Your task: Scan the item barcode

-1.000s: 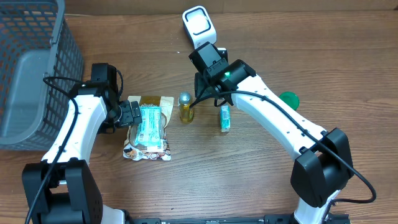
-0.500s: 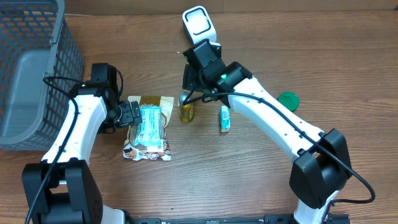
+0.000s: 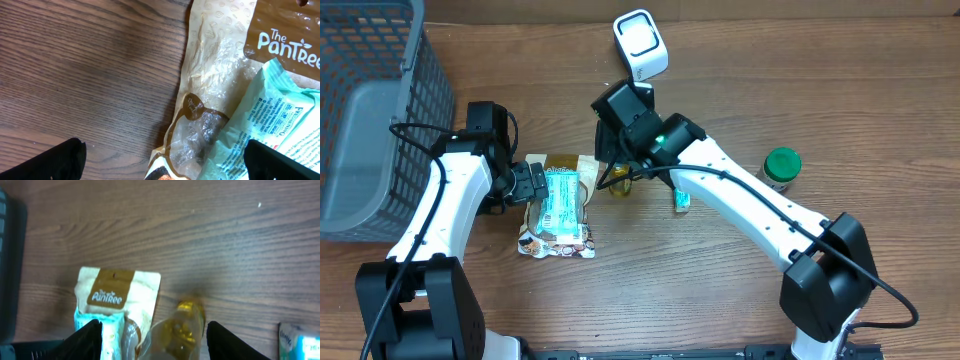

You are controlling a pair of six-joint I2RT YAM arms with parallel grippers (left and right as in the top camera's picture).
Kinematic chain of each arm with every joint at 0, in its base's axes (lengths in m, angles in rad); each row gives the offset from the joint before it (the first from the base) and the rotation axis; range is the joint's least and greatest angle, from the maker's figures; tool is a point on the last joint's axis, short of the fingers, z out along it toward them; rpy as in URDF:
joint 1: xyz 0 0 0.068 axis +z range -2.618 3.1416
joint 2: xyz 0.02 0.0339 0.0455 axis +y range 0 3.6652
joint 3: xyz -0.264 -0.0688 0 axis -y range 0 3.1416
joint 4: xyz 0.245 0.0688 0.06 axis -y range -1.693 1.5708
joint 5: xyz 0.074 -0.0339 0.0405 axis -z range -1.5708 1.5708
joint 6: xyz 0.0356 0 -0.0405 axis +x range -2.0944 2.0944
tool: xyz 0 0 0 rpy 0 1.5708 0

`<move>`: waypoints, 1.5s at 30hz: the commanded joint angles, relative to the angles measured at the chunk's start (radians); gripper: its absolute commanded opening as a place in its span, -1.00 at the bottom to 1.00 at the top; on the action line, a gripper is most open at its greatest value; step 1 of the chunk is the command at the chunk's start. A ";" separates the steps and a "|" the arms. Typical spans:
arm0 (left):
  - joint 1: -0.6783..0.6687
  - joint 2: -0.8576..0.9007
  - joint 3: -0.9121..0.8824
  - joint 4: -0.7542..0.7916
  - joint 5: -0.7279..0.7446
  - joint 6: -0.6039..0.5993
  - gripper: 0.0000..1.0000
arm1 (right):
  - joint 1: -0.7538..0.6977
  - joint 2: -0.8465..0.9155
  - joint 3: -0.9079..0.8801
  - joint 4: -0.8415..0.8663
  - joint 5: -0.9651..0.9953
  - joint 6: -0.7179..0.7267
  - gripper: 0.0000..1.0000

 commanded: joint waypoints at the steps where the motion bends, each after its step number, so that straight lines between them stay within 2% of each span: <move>1: -0.003 0.004 0.015 -0.002 0.008 0.011 0.99 | 0.014 0.021 0.027 -0.015 0.006 0.005 0.28; 9: -0.003 0.004 0.015 -0.002 0.008 0.011 0.99 | 0.031 0.036 0.026 -0.070 0.006 0.005 0.29; 28: -0.003 0.004 0.015 -0.002 0.008 0.011 0.99 | 0.041 0.071 0.000 -0.074 0.006 0.004 0.36; 36: -0.003 0.004 0.015 -0.002 0.008 0.011 0.99 | 0.042 0.071 0.000 -0.076 0.005 0.000 0.10; 40: -0.003 0.004 0.015 -0.002 0.008 0.011 0.99 | 0.042 0.071 0.000 -0.093 0.006 -0.013 0.04; 43: -0.003 0.004 0.015 -0.002 0.008 0.011 0.99 | 0.042 0.071 0.000 -0.097 0.006 -0.077 -0.22; 45: -0.003 0.004 0.015 -0.002 0.008 0.011 0.99 | 0.042 0.071 0.000 -0.100 0.006 -0.086 -0.29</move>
